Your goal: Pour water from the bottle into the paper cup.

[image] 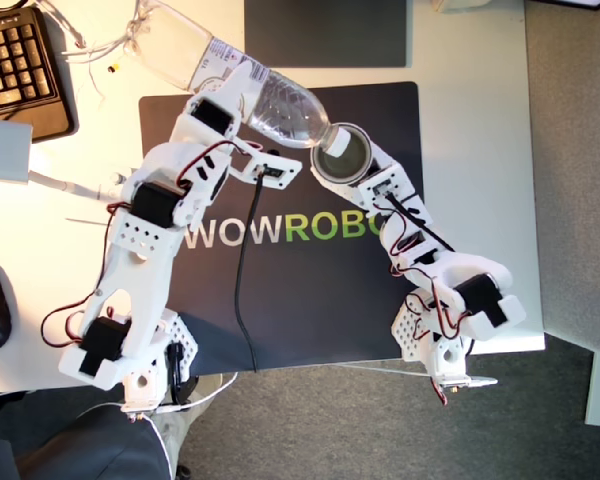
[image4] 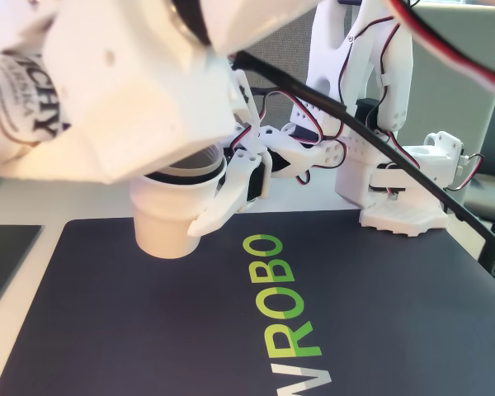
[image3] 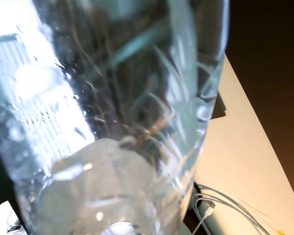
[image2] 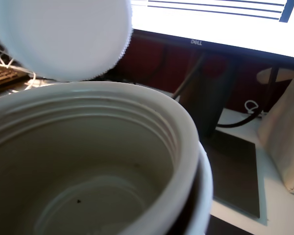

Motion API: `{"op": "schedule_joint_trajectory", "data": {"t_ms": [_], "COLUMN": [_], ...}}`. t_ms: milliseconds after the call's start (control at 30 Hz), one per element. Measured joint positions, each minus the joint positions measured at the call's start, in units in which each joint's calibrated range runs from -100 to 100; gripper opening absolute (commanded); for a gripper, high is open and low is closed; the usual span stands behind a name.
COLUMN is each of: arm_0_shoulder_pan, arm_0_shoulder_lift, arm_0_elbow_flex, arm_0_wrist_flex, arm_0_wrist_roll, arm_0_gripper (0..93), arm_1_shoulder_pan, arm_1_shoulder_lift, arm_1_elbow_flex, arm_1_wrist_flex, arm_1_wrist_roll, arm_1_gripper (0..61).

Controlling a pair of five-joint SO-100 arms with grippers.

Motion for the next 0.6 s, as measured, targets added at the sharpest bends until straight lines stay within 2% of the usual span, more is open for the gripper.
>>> {"op": "schedule_joint_trajectory", "data": {"t_ms": [433,600], "arm_0_shoulder_pan": [0.65,0.93], "arm_0_shoulder_lift": [-0.52,-5.05], "arm_0_elbow_flex": [0.00,3.17], "arm_0_wrist_flex": [0.24,0.24], "arm_0_wrist_roll": [0.00,-0.05], "arm_0_gripper": [0.0,0.0], "arm_1_shoulder_pan": [0.00,0.80], "arm_1_shoulder_lift": [0.35,0.35], "arm_1_elbow_flex": [0.00,0.00], "arm_1_wrist_flex": [0.00,0.00], "arm_1_wrist_roll": [0.00,0.00], "arm_1_gripper": [0.1,0.1]}}
